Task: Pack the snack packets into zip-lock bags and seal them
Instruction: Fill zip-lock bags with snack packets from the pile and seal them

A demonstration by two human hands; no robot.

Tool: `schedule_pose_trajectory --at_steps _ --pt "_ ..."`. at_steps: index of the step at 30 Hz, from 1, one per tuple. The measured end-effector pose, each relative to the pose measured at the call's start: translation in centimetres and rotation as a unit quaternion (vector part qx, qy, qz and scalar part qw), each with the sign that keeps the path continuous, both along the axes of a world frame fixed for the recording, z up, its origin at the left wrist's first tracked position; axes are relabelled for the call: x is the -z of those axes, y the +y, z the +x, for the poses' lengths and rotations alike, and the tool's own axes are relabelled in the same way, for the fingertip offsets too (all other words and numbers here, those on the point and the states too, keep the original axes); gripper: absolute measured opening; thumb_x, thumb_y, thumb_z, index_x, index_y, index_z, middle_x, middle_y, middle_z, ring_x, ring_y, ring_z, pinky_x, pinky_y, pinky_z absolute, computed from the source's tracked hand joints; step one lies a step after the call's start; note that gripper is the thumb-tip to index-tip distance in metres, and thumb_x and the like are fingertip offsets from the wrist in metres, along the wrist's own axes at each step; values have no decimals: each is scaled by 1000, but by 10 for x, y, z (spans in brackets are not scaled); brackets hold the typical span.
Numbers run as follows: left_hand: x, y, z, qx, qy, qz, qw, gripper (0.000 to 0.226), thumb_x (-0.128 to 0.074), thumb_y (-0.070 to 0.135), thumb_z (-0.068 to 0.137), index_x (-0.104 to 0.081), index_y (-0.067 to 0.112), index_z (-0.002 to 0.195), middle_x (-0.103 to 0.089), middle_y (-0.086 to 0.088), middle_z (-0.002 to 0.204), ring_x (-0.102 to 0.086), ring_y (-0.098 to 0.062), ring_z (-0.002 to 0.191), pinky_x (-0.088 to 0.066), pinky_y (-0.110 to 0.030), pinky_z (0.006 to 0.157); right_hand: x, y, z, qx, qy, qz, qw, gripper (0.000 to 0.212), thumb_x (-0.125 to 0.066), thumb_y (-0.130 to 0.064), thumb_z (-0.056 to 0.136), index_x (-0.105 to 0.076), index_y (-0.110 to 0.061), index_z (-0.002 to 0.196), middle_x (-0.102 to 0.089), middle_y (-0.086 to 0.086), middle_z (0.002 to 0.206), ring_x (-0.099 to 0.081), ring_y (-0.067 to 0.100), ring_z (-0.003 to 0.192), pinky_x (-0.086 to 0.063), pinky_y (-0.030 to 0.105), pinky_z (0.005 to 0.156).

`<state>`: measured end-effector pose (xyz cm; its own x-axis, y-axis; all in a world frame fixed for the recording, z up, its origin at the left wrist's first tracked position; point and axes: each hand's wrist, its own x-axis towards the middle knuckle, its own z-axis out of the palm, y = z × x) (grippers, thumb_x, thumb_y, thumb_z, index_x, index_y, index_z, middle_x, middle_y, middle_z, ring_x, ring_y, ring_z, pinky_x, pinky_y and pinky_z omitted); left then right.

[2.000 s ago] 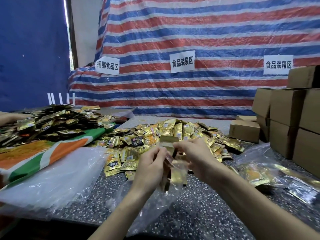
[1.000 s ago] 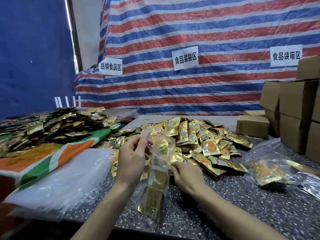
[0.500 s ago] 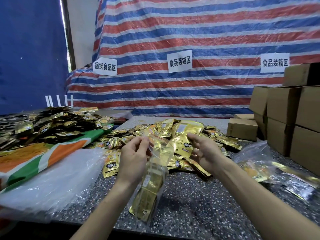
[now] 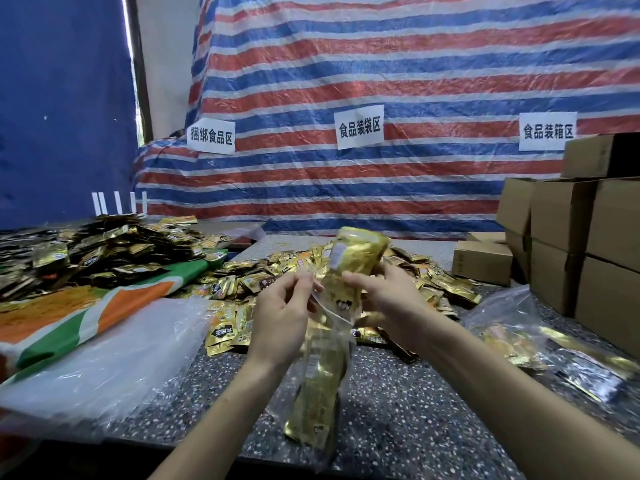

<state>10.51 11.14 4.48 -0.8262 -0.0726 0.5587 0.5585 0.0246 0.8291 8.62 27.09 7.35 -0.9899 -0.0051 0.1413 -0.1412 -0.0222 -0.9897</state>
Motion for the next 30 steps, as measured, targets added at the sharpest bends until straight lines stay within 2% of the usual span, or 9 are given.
schedule_pose_trajectory --at_steps 6,10,12,15,19,21,25,28,30 --pt "-2 -2 0 -5 38 -35 999 31 -52 24 103 -70 17 79 -68 2 73 -59 -7 67 -45 -16 59 -3 -4 6 6 91 127 988 25 -90 -15 68 -76 -8 87 -76 3 83 -71 13 78 -50 25 65" --pt "-3 -2 -3 -14 51 -19 998 31 -51 26 103 -69 18 79 -68 -4 78 -61 -14 70 -47 -20 62 -12 -3 11 -7 123 138 983 20 -91 -8 64 -76 -16 76 -77 -7 74 -70 0 68 -47 8 55" --pt "-4 -3 -3 -15 59 0 998 31 -51 25 103 -70 18 80 -69 -1 76 -62 -8 67 -47 -16 59 -16 2 12 -17 127 135 982 26 -88 -1 66 -78 -13 87 -78 -2 81 -73 4 75 -50 10 59" --pt "-5 -4 -3 -9 58 24 998 30 -52 23 103 -70 17 80 -69 5 72 -62 -2 65 -46 -12 57 -21 9 13 0 140 84 987 35 -77 14 70 -77 -4 100 -78 11 89 -76 19 86 -56 23 73" --pt "-1 -3 -2 9 47 -11 999 37 -54 39 99 -69 18 73 -67 3 70 -60 -5 66 -46 -14 59 -22 12 11 26 168 29 985 28 -72 16 75 -74 2 99 -77 18 87 -76 30 87 -61 33 81" --pt "2 -4 -6 -19 39 10 999 43 -50 44 97 -69 13 73 -69 -1 73 -60 -7 67 -47 -16 62 -21 13 9 22 171 5 985 26 -68 18 78 -74 2 97 -76 22 87 -75 33 87 -61 36 83" --pt "8 -13 -29 -113 -27 63 991 11 -52 20 101 -62 18 105 -66 -1 102 -60 -22 93 -50 -39 76 -20 13 8 -28 139 -45 989 19 -67 15 80 -75 3 92 -75 23 90 -75 32 82 -62 33 76" --pt "10 -21 -45 -26 -86 26 996 36 -50 16 102 -51 22 137 -58 3 133 -54 -17 123 -46 -47 102 -18 14 8 -49 111 -87 989 23 -61 18 81 -76 2 84 -75 24 91 -75 30 78 -63 38 79" --pt "5 -23 -50 61 -109 27 992 41 -47 14 102 -50 26 141 -61 3 135 -56 -15 124 -47 -43 101 -17 15 7 -51 105 -105 988 25 -61 19 80 -77 -1 78 -75 23 90 -75 30 78 -62 40 82"
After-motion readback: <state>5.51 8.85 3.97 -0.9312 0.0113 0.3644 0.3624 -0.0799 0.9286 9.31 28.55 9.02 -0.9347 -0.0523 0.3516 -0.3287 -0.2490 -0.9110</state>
